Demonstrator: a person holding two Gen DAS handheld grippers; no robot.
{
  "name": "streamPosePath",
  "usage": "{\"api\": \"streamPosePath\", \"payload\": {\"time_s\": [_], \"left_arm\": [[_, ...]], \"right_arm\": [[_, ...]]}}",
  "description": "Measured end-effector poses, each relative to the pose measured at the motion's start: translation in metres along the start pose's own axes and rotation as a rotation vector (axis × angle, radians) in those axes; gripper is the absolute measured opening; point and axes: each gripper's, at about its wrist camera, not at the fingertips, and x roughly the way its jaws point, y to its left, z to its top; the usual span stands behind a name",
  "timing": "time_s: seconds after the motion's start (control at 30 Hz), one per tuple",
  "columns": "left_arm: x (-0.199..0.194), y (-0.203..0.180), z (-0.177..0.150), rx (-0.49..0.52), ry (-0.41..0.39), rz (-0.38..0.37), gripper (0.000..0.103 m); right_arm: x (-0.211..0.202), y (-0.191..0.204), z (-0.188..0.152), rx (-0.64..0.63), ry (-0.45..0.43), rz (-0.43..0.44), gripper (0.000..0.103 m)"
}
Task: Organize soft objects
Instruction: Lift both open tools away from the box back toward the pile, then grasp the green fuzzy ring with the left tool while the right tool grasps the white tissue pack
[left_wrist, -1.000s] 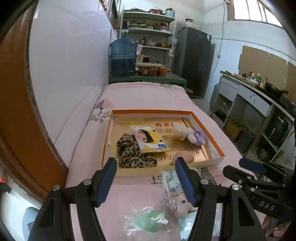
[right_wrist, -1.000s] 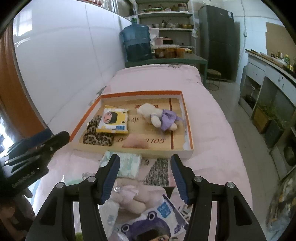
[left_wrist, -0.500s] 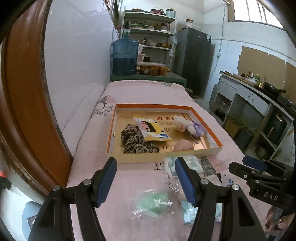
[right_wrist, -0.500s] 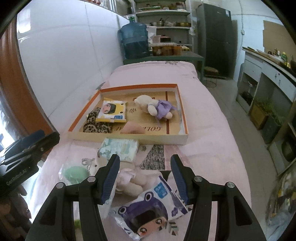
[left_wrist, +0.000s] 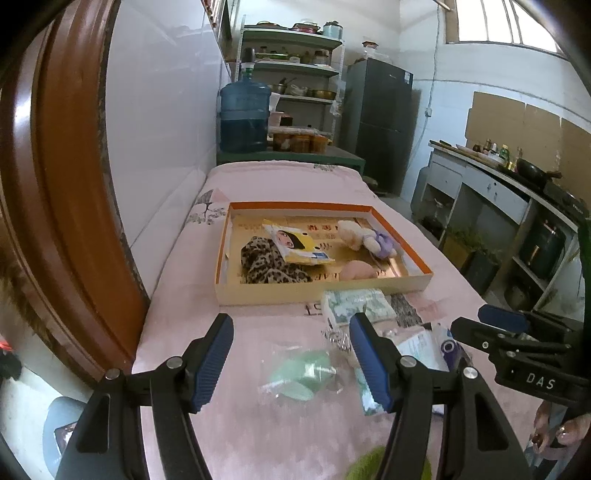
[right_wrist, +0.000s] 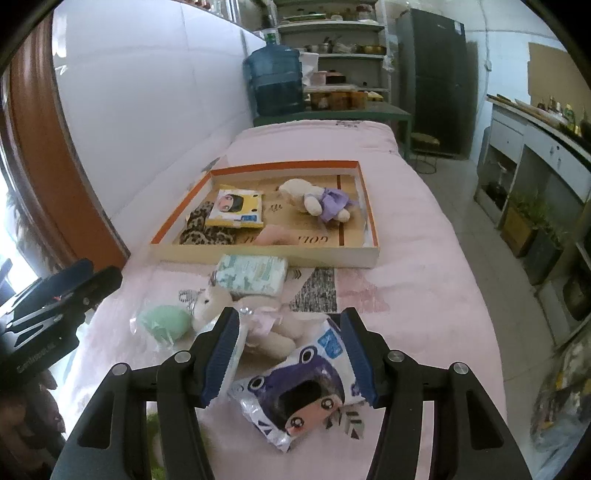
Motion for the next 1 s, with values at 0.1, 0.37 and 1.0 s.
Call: {"api": "streamPosePath", "payload": {"time_s": [0.1, 0.37, 1.0], "left_arm": [[-0.002, 0.000, -0.004, 0.000, 0.004, -0.003, 0.065], [-0.012, -0.001, -0.024, 0.007, 0.017, -0.024, 0.065], [-0.023, -0.013, -0.050, 0.045, 0.067, -0.051, 0.065]], "right_arm": [[0.000, 0.002, -0.006, 0.007, 0.010, 0.008, 0.059], [-0.002, 0.007, -0.019, 0.020, 0.023, 0.018, 0.059], [-0.004, 0.013, -0.030, 0.023, 0.037, 0.021, 0.059]]}}
